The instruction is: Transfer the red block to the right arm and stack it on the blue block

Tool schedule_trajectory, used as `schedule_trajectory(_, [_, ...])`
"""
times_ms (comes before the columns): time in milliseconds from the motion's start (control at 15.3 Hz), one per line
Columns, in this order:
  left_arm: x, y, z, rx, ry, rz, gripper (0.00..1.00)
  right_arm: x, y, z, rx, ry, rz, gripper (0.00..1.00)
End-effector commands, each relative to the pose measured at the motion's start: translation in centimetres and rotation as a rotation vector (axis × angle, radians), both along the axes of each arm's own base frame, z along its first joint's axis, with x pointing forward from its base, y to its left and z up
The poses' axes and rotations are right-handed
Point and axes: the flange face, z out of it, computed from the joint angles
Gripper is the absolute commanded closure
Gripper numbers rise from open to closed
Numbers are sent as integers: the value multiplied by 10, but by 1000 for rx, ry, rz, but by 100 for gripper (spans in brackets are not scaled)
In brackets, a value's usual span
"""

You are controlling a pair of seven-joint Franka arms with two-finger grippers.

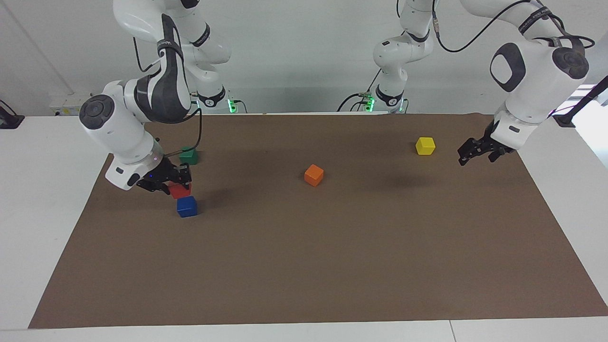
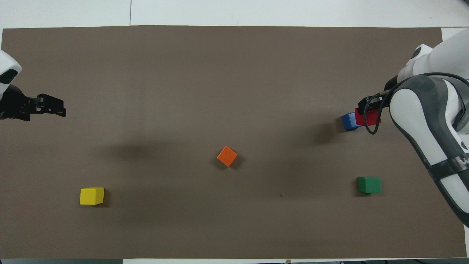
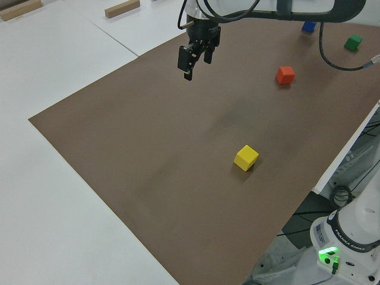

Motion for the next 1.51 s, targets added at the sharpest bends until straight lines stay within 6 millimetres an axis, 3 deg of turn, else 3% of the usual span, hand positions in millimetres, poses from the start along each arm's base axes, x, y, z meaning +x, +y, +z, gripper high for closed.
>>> schedule_trajectory(0, [-8,-3,17,35,20,16,0,22,-9,-12,22,44,25,100])
schedule_trajectory(131, [-21,-2,26,43,61,29,0,34,-12,-18,25,66,24,100])
schedule_trajectory(262, [-22,0,27,32,70,39,0,35,-12,-27,26,76,24,100])
schedule_trajectory(720, [-25,-29,44,27,76,91,0,30,-27,-43,32,129,2,100])
schedule_trajectory(982, [-24,-31,48,28,58,120,0,26,-31,-47,34,152,-3,100])
schedule_trajectory(1113, [-25,-20,50,16,54,141,0,26,-30,-47,36,155,-1,100])
schedule_trajectory(1440, [-24,-23,52,0,44,144,0,30,-21,-55,36,151,9,100])
